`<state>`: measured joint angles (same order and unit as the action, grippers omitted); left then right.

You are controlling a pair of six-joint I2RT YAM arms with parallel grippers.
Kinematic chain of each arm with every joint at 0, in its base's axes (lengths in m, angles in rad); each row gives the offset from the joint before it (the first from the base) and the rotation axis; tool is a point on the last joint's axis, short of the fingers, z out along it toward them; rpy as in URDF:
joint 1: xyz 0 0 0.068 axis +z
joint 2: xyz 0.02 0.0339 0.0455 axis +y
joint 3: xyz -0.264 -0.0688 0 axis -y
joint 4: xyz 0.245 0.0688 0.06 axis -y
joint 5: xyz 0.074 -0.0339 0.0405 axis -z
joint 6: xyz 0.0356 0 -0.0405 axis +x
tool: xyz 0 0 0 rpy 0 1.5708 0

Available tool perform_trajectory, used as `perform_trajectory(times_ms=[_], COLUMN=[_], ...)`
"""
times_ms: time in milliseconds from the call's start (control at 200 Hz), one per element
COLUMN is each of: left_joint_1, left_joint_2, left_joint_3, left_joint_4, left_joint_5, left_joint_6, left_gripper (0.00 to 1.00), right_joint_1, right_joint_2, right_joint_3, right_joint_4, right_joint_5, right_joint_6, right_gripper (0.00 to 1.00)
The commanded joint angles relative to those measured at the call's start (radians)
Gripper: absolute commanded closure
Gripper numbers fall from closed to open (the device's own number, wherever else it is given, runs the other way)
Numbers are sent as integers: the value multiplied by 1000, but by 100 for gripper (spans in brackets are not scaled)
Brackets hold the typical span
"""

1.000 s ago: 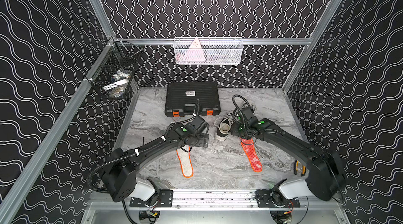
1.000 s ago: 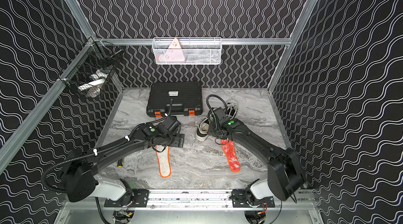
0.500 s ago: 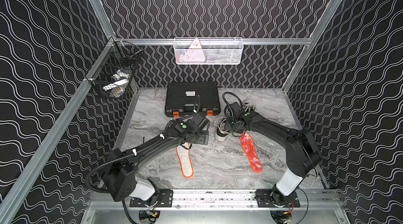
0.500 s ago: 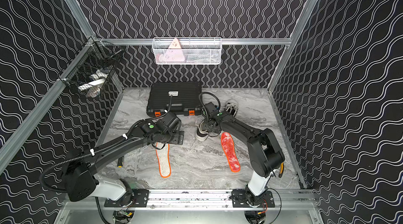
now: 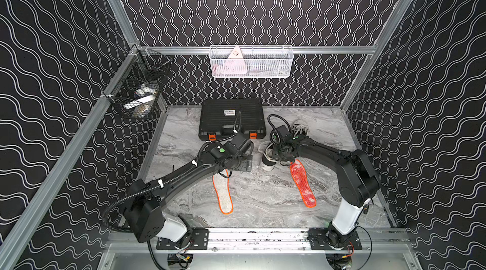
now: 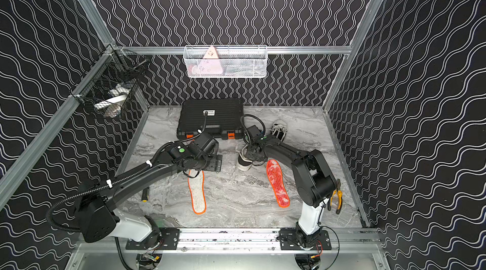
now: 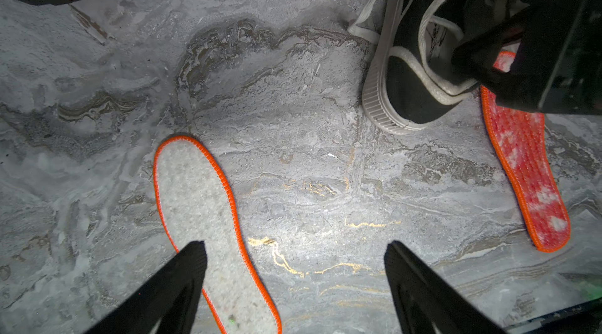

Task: Insert the insole into the shoe
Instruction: Move the shoe to the center of the board, then adjust the shoe at the center of the board.

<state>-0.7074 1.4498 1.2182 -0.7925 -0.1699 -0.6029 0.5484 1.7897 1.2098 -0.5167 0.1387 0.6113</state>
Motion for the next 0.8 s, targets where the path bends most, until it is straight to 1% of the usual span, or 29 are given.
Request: perform_trajectory(times_ms=[0,70,195,320,405,520,590,705,796], left_joint_1=[-1,-9,-33,-70,-109,-153,-158,-156,-153], left_joint_2=[3,11,34,79,126,186,216,266,324], left_joint_3=[10,17,22,20,31,50,55,75,113], left_joint_4=[-14,-4,20,58,68,89,99,109,112], left_joint_5=[32,65,117,139,135,124,117,103,87], left_joint_6=[2,-2,-43,-74,-84,-98,-114,-122,-122], left_gripper=[10,10,7,7,7,8,8,10,13], right_joint_1=[5,23,72,126,145,147,145,135,124], right_joint_2=[-80,-150,-255,-304,-322,-355,-369,-337,-290], right_joint_3=[-54,-138,-284,-382,-398,-390,-373,-332,-310], right_joint_4=[37,65,144,194,188,156,145,130,124], right_joint_5=[-52,-100,-172,-174,-166,-127,-89,-78,-75], right_joint_6=[-34,-3,100,166,176,185,175,153,146], right_gripper=[92,92,92,91,88,76,70,67,72])
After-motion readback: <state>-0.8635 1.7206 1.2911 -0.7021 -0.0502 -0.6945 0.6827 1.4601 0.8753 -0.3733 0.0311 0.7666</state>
